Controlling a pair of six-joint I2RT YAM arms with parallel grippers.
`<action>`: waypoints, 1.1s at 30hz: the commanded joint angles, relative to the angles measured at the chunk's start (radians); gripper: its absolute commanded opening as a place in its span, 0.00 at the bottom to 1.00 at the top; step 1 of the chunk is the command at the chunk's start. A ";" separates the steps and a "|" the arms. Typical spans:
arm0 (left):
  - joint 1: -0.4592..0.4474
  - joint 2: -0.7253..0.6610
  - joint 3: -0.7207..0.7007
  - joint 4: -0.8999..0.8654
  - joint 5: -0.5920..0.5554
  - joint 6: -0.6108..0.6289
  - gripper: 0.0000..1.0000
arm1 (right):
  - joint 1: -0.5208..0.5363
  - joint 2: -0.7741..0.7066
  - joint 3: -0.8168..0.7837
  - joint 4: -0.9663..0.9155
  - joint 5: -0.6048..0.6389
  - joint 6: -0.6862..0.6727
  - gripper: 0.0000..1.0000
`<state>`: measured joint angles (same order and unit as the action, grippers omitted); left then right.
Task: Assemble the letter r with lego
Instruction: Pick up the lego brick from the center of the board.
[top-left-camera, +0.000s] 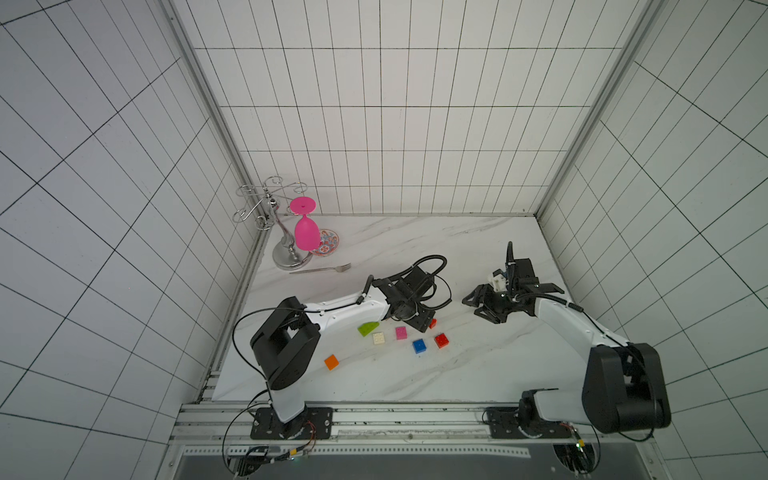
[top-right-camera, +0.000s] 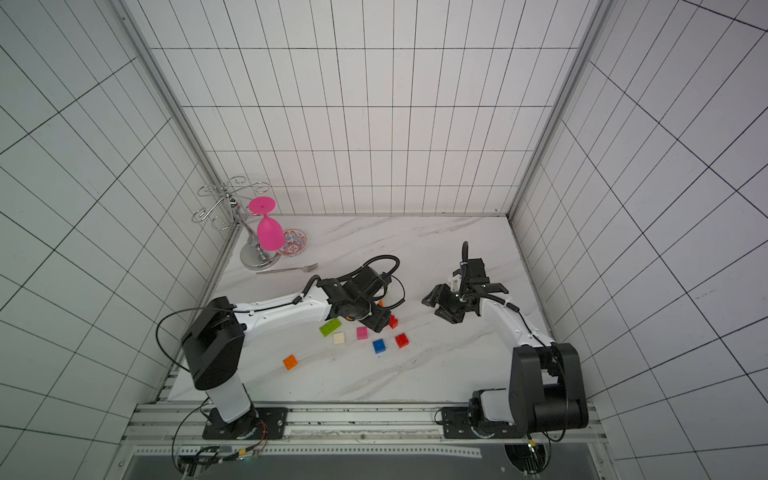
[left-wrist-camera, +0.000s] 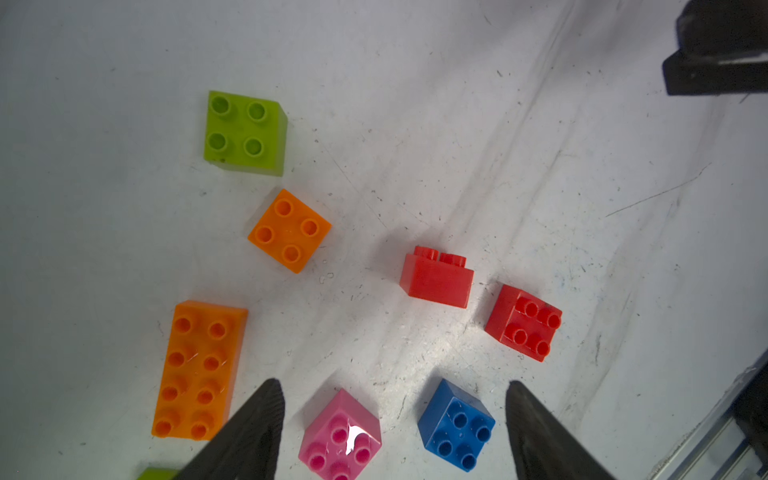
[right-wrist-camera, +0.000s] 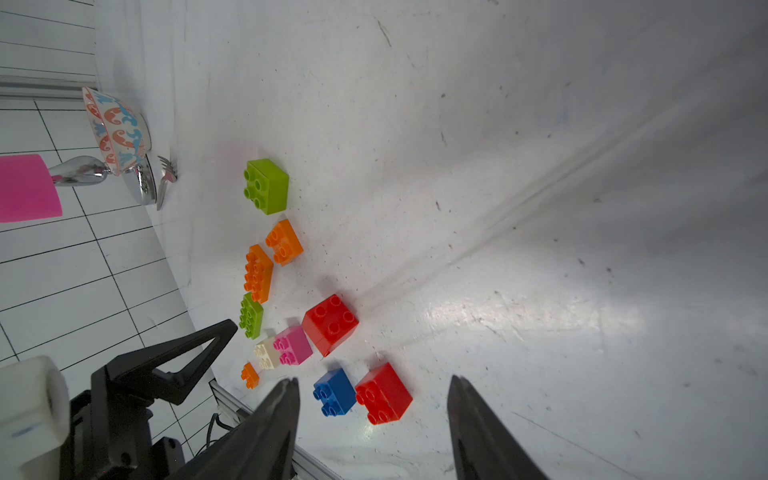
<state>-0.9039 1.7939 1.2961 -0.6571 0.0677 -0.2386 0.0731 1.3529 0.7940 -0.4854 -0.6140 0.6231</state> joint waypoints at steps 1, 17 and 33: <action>-0.017 0.052 0.069 -0.059 0.017 0.080 0.74 | -0.025 -0.009 -0.039 -0.004 -0.061 -0.020 0.60; -0.035 0.266 0.250 -0.135 -0.008 0.107 0.52 | -0.083 -0.003 -0.055 -0.015 -0.111 -0.070 0.58; -0.037 0.340 0.342 -0.187 0.012 0.129 0.37 | -0.097 -0.005 -0.062 -0.016 -0.128 -0.082 0.56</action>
<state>-0.9371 2.1052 1.6123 -0.8291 0.0731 -0.1303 -0.0120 1.3529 0.7559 -0.4877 -0.7227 0.5556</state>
